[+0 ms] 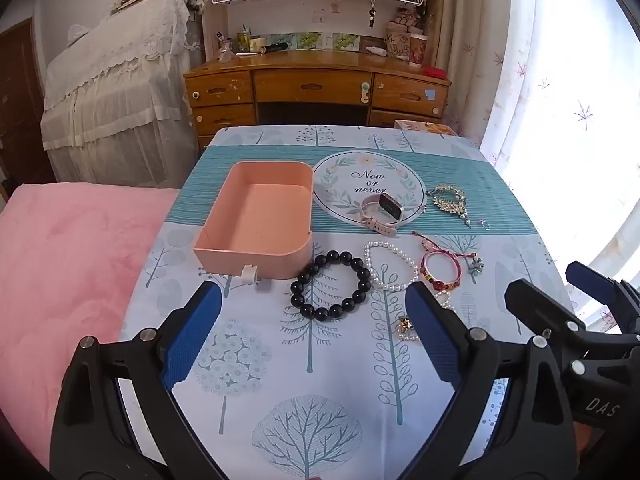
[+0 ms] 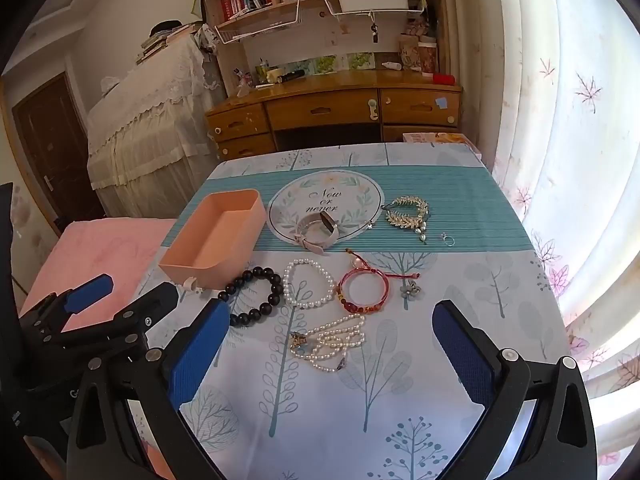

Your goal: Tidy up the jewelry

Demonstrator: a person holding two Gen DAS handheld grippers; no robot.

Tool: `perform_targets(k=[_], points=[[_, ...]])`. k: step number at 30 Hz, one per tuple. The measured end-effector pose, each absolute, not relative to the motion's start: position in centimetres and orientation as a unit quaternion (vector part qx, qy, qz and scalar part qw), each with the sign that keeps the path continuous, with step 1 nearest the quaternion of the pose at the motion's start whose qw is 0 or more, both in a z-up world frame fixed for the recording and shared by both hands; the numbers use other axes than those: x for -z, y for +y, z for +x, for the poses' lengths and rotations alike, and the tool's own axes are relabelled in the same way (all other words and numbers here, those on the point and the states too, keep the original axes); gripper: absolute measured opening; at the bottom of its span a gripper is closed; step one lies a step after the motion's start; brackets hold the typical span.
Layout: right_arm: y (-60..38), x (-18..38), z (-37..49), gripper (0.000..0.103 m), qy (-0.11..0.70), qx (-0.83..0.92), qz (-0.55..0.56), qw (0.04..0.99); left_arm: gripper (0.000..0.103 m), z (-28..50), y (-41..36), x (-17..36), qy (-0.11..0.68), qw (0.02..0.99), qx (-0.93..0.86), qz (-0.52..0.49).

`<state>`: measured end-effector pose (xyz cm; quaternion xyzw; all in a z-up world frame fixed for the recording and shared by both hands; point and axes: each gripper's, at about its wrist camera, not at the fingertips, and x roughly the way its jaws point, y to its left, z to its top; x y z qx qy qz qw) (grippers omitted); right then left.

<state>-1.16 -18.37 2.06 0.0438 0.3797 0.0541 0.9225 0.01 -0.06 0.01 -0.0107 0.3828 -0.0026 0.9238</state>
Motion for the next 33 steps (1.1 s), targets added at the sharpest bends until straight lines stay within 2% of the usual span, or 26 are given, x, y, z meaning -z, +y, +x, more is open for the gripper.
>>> perform_targets(k=[9,33], points=[[-18.4,-1.8,-1.1,0.103,0.38,-0.057,0.045,0.922,0.092,-0.2,-0.2,-1.5,0.374,0.927,-0.003,-0.003],[-17.9,-2.9,-1.5,0.103,0.366,-0.063,0.041,0.928,0.092,-0.6,-0.3,-1.1,0.367,0.93,-0.005,-0.009]])
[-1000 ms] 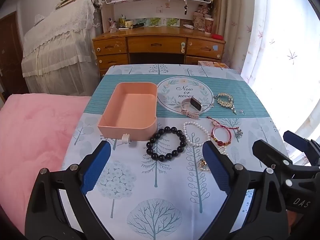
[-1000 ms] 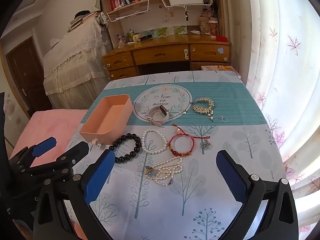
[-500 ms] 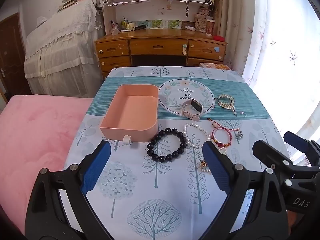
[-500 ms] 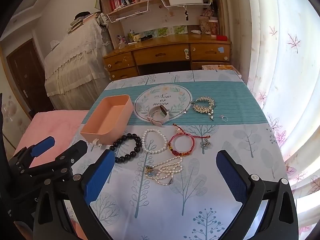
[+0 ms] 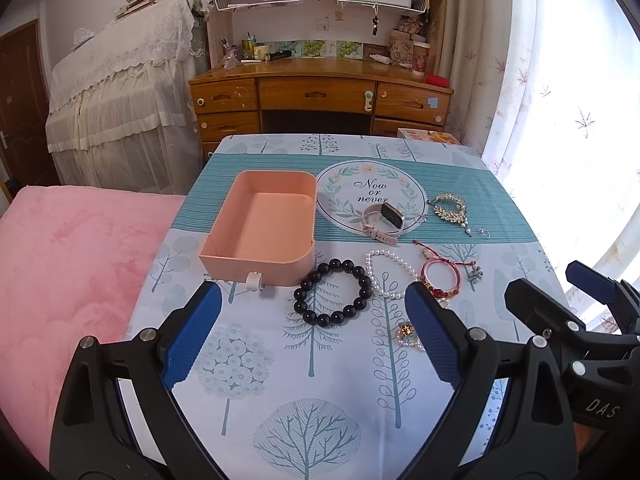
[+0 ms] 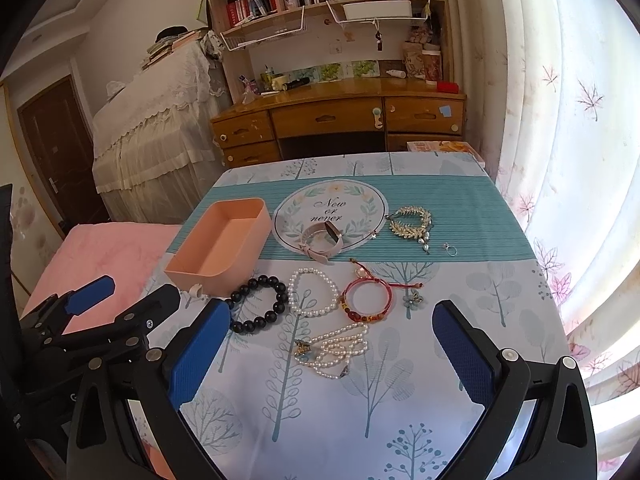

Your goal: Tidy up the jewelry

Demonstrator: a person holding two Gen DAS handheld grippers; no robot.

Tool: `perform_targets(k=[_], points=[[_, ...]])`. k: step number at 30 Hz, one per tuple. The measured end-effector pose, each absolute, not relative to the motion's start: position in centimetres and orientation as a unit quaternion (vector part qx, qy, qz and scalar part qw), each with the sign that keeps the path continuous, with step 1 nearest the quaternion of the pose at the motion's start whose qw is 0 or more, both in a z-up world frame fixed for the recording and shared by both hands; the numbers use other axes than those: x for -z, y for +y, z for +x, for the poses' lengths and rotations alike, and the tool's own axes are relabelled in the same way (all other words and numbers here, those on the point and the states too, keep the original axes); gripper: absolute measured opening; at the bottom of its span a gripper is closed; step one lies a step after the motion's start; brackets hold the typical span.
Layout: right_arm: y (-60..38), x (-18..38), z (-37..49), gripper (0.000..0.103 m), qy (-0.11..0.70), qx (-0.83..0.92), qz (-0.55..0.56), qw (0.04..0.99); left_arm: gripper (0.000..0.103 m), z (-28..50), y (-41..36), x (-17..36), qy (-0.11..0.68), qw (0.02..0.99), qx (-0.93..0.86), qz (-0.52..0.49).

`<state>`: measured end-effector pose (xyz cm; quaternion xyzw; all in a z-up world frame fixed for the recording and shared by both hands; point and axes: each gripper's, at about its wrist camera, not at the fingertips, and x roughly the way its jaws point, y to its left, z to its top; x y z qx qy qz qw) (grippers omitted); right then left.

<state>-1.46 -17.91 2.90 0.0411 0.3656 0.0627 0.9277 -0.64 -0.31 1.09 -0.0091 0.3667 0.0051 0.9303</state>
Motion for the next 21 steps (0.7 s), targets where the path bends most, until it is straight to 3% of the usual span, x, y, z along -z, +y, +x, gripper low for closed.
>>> perform_targets(k=[21], points=[[-17.7,-3.4,-1.8,0.103,0.366,-0.064,0.042,0.928,0.092,-1.7,0.3,-1.1,0.361,0.932,-0.011,-0.012]])
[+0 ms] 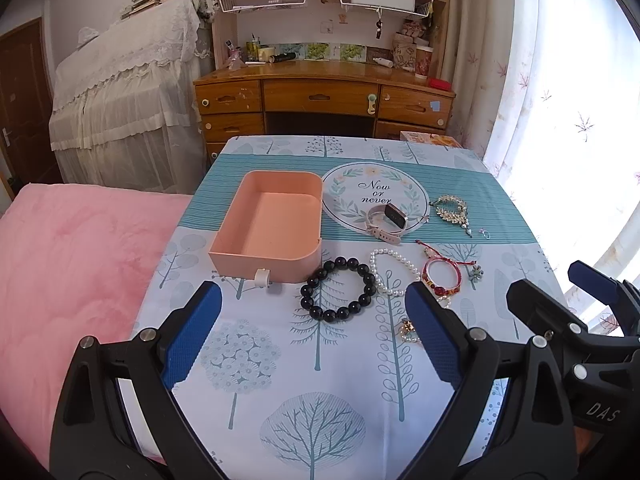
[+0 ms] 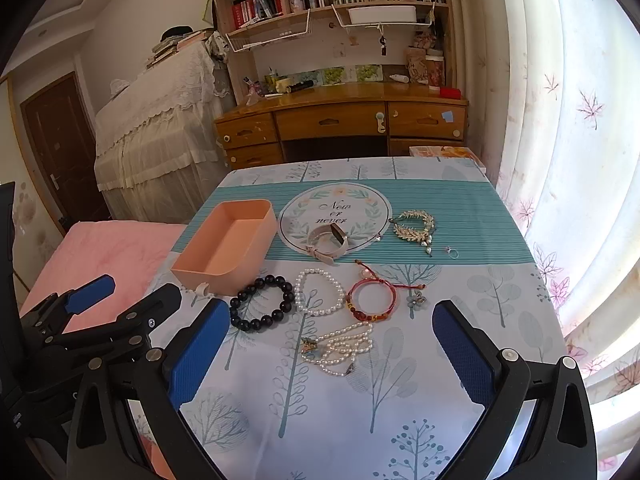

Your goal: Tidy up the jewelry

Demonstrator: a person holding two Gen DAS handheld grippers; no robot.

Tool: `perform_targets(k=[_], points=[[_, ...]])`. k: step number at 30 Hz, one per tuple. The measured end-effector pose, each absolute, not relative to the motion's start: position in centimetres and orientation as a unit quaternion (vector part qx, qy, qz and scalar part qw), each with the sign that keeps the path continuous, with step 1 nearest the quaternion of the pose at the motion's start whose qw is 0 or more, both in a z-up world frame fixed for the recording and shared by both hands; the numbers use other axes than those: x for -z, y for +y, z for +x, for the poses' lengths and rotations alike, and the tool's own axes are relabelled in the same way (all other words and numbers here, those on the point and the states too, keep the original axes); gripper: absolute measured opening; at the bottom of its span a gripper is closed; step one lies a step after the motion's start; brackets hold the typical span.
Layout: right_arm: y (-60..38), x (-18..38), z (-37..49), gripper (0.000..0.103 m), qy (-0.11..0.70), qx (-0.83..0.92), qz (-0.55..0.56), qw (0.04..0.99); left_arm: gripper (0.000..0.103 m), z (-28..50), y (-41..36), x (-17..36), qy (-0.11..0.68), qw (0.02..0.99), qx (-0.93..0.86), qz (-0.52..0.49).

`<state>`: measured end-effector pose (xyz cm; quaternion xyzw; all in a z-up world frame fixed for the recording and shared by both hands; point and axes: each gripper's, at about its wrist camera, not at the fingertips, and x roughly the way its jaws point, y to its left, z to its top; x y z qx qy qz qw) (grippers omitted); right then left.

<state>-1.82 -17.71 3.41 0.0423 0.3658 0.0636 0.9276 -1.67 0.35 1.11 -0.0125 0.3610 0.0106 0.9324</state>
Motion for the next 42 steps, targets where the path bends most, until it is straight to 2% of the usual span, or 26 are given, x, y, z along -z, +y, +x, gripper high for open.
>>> perform_targets(k=[17,30,42], points=[[-16.8,-4.4,-3.1,0.103,0.359,-0.065,0.037,0.93,0.092,-3.7,0.5,-1.6,0.36,0.933,-0.001,-0.021],[-17.0,-5.7,-7.8,0.103,0.343,-0.062,0.039,0.936,0.093,-6.8,0.9,-2.9,0.356,0.934,0.002,-0.022],[-17.1,-6.1,-11.4,0.103,0.332,-0.061,0.047,0.94,0.092,-7.5,3.4,-1.7,0.375,0.926,-0.014,-0.05]])
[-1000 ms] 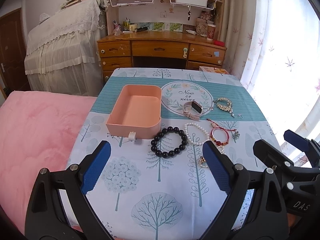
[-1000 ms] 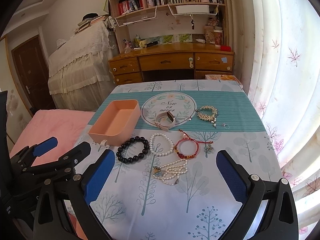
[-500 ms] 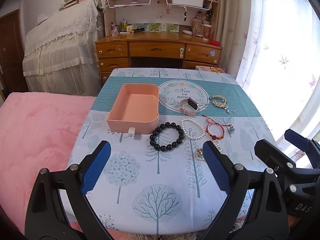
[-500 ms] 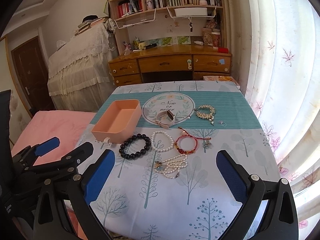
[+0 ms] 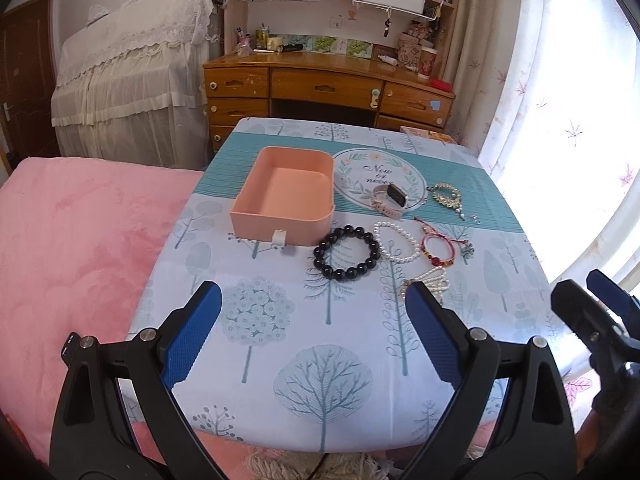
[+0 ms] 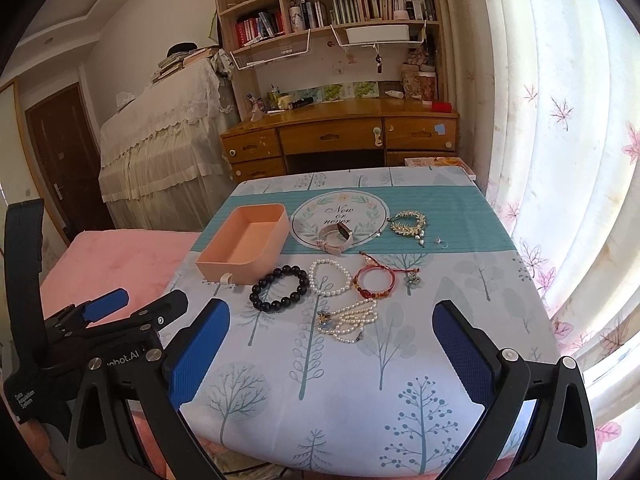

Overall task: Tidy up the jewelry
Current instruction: 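Grasp the black bead bracelet with the left tool while the right tool grasps the white pearl bracelet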

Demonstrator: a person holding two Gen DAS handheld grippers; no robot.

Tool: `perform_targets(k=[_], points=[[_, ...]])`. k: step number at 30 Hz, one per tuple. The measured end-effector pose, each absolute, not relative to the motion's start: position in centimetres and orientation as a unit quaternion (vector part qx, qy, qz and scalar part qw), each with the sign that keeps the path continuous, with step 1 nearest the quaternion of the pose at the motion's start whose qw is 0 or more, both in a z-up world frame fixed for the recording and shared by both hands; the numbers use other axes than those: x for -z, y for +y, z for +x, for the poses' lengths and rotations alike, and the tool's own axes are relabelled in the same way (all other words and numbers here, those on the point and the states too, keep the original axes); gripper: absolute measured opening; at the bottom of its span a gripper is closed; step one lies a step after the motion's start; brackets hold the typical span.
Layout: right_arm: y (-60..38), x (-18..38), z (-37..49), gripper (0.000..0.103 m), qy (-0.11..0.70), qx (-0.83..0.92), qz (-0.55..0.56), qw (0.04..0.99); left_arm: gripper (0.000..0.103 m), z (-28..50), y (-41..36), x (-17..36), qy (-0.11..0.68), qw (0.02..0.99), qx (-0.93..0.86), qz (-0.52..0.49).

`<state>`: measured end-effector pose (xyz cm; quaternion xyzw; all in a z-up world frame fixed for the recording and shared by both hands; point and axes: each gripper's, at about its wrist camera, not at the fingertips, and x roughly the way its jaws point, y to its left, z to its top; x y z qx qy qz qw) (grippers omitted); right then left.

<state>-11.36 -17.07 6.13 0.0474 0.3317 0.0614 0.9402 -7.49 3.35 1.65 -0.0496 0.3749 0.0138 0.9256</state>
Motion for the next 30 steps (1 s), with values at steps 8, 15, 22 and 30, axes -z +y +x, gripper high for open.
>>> perform_targets(k=[8,15,22,30], points=[[-17.5,-4.6,-9.1,0.103,0.36,-0.068,0.062,0.928,0.092,-5.0,4.9,0.6,0.399,0.916,-0.006,-0.051],[-19.8,-2.0,-4.2,0.103,0.39,-0.049,0.074,0.916,0.092,-0.2,6.7,4.5,0.453,0.889,0.002,-0.074],[-19.6,2.9,2.2,0.086,0.453,-0.06,0.057,0.888,0.092,5.8,6.0,9.6,0.514,0.854,0.005,-0.079],[-18.4,7.1,6.5,0.08,0.484,-0.071,0.026,0.872,0.066,10.3,5.6,13.7,0.567,0.816,0.0,-0.11]])
